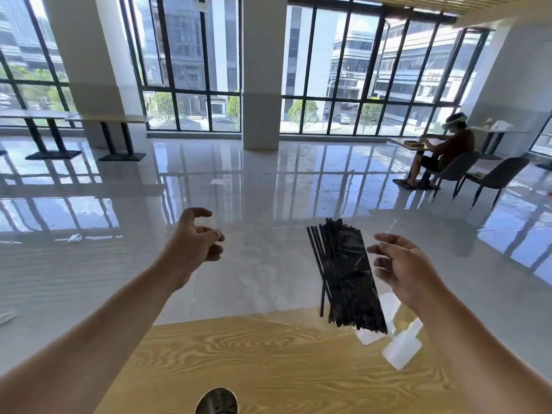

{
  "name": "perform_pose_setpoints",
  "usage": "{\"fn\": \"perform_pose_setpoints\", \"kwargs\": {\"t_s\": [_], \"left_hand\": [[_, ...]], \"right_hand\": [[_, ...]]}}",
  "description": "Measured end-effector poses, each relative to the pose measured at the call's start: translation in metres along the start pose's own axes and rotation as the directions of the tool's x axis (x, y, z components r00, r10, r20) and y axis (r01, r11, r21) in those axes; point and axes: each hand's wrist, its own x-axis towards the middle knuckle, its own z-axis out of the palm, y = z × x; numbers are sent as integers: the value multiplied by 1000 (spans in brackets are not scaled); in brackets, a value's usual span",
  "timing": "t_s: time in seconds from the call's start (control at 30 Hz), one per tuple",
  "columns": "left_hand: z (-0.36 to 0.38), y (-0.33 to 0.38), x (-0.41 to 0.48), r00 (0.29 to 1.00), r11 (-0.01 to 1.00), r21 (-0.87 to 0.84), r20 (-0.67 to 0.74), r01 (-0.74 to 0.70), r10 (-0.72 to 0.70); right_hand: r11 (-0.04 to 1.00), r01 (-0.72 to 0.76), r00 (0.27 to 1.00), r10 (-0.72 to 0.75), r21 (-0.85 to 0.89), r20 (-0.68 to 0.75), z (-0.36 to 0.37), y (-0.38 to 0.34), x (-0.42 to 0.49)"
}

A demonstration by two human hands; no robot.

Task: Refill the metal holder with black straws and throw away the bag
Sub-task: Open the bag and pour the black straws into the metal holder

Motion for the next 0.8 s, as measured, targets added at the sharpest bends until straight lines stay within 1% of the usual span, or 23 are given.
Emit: {"fn": "perform_pose_setpoints", "kwargs": {"t_s": [0.07,0.17,0.23,0.3,0.4,0.5,0.63,0.8], "left_hand": [[-4,4,2,1000,1000,-23,10,6,-5],[-8,12,2,992,990,-119,110,74,-60],[-7,15,0,978,985,-113,180,129,-107],[-5,17,0,967,985,-70,212,156,-138],[-2,18,0,966,990,-32,224,141,-130],[-1,18,2,965,989,-72,238,131,-110],[0,18,3,973,991,-90,217,95,-73],[4,23,6,965,979,-145,238,144,-107]], "right_hand": [[1000,21,1000,-21,5,-7,0,-8,0],[1000,31,999,-31,6,-9,3,-14,1],[1000,30,1000,-30,4,-6,5,-15,1],[999,36,999,-36,5,-6,6,-16,2],[999,53,999,-53,4,-9,5,-18,2],[998,64,998,-64,7,-3,4,-19,3],[997,71,997,-71,27,-3,4,-22,4],[996,79,997,-79,34,2,7,-23,7]]}}
